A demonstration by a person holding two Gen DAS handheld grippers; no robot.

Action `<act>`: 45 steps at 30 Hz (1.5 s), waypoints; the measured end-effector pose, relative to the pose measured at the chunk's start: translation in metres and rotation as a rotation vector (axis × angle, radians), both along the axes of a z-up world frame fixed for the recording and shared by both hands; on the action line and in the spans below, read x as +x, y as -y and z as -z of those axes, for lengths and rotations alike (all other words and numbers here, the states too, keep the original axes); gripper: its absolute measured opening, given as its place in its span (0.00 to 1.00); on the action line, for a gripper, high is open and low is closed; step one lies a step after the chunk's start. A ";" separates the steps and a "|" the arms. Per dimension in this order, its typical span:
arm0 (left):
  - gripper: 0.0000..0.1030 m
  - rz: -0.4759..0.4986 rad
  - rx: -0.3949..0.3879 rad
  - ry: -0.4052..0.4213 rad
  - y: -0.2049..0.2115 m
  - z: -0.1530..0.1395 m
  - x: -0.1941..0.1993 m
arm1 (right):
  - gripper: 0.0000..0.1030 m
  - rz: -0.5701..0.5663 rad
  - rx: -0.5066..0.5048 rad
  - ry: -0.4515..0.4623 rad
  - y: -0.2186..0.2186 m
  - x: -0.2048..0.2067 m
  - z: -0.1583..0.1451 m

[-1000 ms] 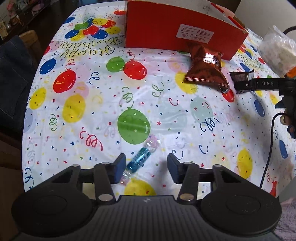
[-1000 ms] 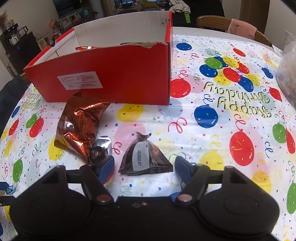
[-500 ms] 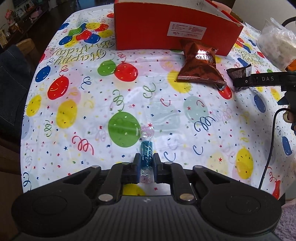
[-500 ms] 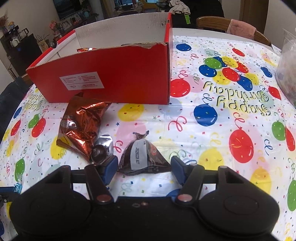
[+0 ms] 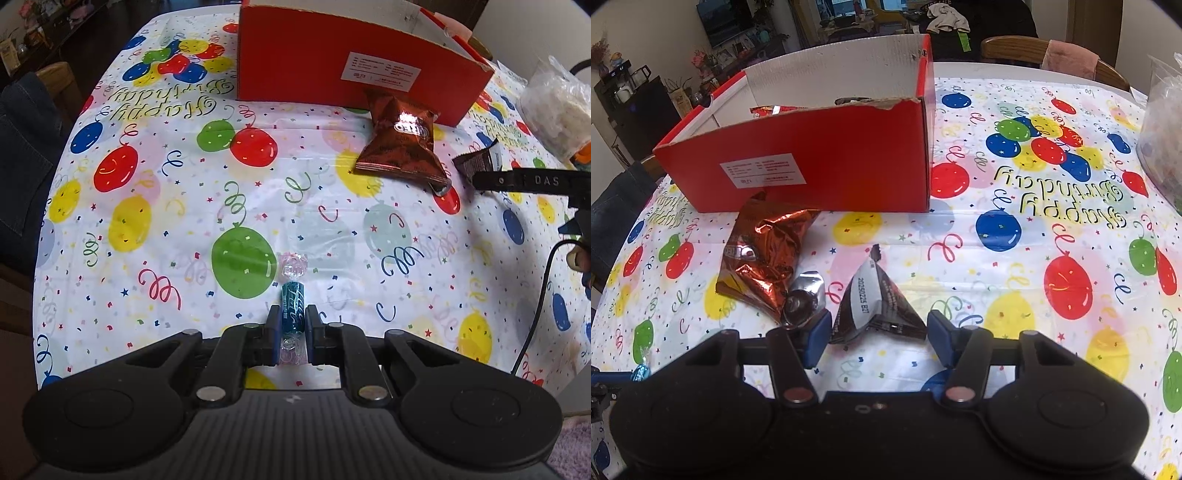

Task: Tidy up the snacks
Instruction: 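Grasp blue candy tube with left tool while right tool grasps dark chocolate packet, then carry candy tube with left tool while right tool carries chocolate packet over box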

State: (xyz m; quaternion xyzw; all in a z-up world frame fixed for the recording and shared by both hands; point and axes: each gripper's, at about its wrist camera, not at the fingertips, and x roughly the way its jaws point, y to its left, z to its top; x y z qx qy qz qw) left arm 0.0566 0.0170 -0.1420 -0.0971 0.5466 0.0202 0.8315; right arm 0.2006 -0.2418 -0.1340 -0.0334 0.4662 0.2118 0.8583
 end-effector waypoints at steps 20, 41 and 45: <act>0.12 -0.042 -0.041 0.018 -0.013 -0.014 0.003 | 0.49 0.059 0.129 -0.055 0.007 -0.016 -0.017; 0.12 -0.071 -0.048 0.156 -0.027 -0.071 0.031 | 0.49 0.087 0.251 0.003 0.004 -0.011 -0.077; 0.12 -0.051 -0.028 0.222 -0.020 -0.094 0.044 | 0.49 0.080 0.242 0.038 0.003 -0.002 -0.090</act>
